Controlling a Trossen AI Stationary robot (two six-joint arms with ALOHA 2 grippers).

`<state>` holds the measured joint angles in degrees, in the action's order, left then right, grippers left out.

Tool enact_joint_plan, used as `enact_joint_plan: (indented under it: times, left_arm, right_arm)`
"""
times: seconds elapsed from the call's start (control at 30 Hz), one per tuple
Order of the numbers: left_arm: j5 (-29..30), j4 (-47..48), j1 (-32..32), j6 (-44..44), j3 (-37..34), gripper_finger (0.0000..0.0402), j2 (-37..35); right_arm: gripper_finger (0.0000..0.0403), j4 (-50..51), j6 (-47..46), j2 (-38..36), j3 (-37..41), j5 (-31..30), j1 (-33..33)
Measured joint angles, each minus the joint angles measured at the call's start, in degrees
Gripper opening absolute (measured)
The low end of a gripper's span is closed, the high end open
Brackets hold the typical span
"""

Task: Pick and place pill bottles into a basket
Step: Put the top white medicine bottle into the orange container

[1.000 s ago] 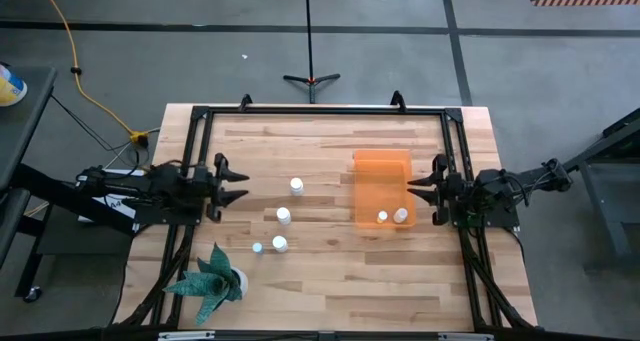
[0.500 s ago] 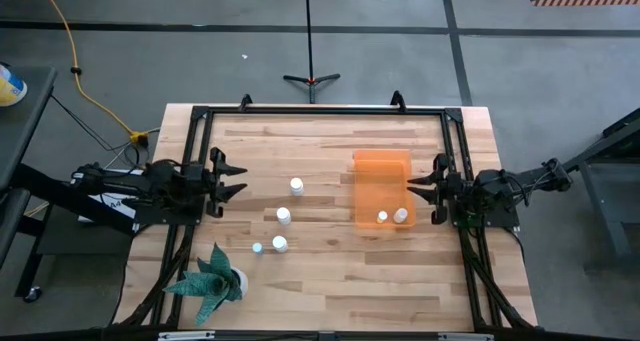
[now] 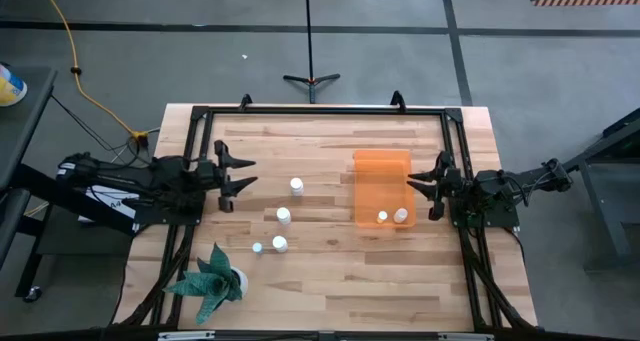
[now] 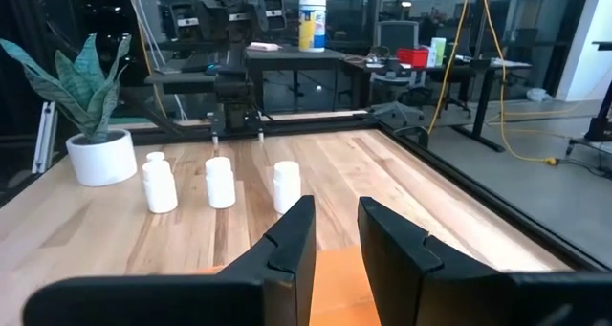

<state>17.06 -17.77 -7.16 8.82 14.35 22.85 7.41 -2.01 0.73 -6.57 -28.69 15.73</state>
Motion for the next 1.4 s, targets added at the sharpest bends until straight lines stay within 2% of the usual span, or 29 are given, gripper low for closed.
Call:
enact_joint_plan:
  times: [0.2,0.37,0.67,0.83,0.97,1.1,1.2,1.4]
  left_arm:
    - [-1.2,3.6,0.0,-0.5,4.0,0.0221,4.2]
    - [-4.6,10.5,0.0,-6.4,7.9,0.0221,7.6]
    - [-4.8,15.1,0.0,-9.2,13.9,0.0221,17.0]
    - [0.5,18.9,0.0,-10.4,19.6,0.0221,25.0]
    - [1.1,19.9,0.0,-7.8,23.5,0.0221,31.2]
    - [3.0,24.8,0.0,-7.9,27.4,0.0221,36.7]
    - [6.9,25.3,0.0,-7.7,28.5,0.0221,40.1]
    - [6.2,25.6,0.0,-4.8,29.1,0.0221,44.0]
  right_arm:
    - [0.0074,0.1,-0.1,0.0,0.0,-0.5,0.0]
    - [0.0074,0.5,-0.1,0.0,0.0,-0.5,0.0]
    - [0.0074,2.7,-2.6,0.0,0.0,-0.5,0.0]
    - [0.0074,4.5,-4.0,0.0,0.0,-0.5,0.0]
    - [0.0074,4.4,-4.1,0.0,0.0,-0.5,0.0]
    - [0.0074,4.4,-4.1,0.0,0.0,-0.5,0.0]
    - [0.0074,4.4,-4.1,0.0,0.0,-0.5,0.0]
    - [0.0074,4.8,-4.3,0.0,0.0,-0.5,0.0]
